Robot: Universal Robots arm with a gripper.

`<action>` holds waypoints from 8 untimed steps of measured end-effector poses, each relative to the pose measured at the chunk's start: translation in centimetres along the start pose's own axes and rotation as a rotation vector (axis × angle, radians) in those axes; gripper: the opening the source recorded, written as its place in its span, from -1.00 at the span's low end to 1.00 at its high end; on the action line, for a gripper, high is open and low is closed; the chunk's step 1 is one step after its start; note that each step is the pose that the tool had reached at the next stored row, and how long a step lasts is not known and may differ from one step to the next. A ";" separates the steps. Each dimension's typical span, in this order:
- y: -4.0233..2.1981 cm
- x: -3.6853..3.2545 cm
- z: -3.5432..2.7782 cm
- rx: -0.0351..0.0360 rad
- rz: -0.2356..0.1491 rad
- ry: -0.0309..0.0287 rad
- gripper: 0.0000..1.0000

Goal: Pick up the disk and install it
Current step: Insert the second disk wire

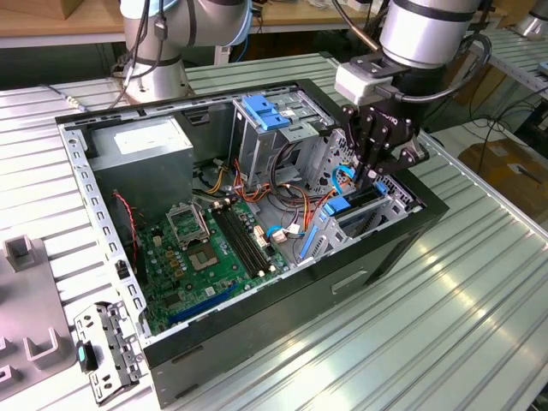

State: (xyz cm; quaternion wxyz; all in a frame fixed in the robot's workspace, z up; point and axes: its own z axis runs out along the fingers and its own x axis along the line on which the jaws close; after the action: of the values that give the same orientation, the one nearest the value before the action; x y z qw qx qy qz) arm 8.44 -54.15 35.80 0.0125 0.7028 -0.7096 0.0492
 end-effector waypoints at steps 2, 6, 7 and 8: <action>0.05 0.27 0.05 0.0027 0.001 -0.0158 -0.68; 0.22 0.80 0.14 0.0070 0.004 -0.0664 -0.68; 0.23 0.98 0.20 0.0075 0.004 -0.0707 -0.68; 0.24 1.29 0.32 0.0080 0.005 -0.0741 -0.68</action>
State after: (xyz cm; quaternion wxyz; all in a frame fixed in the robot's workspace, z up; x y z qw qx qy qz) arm 8.20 -55.46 35.59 -0.0167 0.7025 -0.7111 0.0260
